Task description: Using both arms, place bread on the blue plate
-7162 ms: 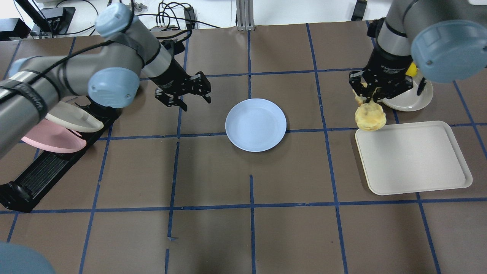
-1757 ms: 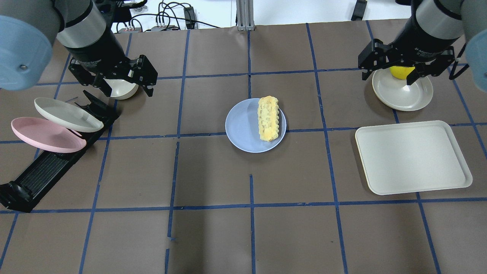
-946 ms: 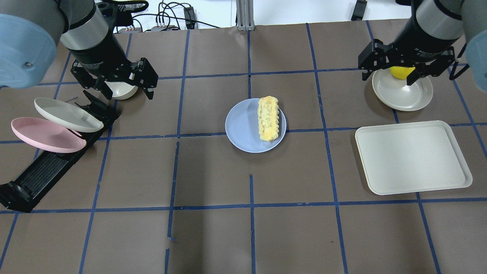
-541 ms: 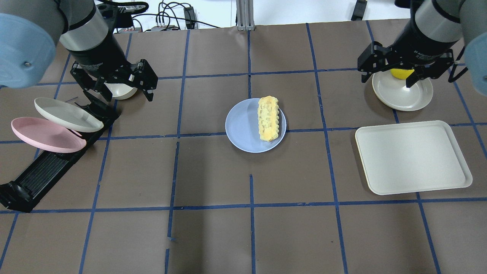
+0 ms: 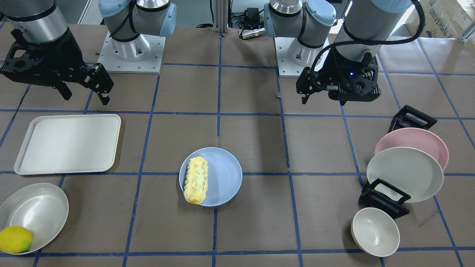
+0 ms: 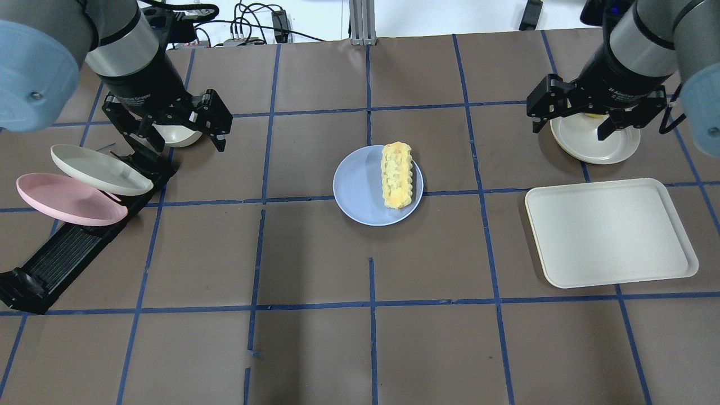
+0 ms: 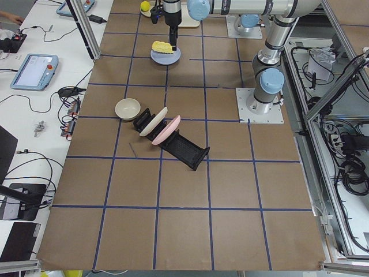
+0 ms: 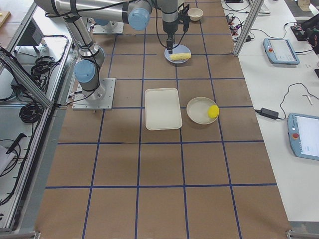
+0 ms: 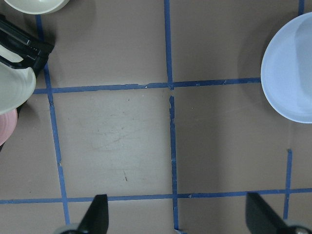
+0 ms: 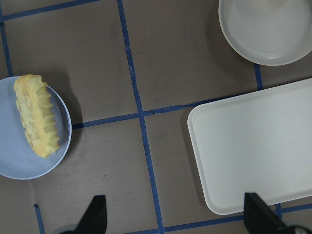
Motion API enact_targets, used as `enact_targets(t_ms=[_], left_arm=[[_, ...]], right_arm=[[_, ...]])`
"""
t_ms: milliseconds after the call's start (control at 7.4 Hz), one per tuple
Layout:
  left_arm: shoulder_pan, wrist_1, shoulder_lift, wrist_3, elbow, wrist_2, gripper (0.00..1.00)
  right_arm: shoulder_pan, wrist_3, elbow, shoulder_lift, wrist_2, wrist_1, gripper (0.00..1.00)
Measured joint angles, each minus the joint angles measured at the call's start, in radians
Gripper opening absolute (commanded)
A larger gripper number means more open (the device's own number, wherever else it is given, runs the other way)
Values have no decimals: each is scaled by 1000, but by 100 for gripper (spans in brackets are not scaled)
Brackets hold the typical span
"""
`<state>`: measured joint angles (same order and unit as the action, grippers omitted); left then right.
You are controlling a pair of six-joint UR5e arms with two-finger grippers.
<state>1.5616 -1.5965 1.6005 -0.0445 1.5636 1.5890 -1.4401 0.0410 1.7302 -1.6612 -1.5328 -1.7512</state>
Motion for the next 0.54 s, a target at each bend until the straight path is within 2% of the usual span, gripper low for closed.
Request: enact_targets(t_ms=[541], left_arm=[[0, 3, -9, 0, -3, 0, 100]], right_arm=[[0, 3, 6, -3, 2, -6, 100]])
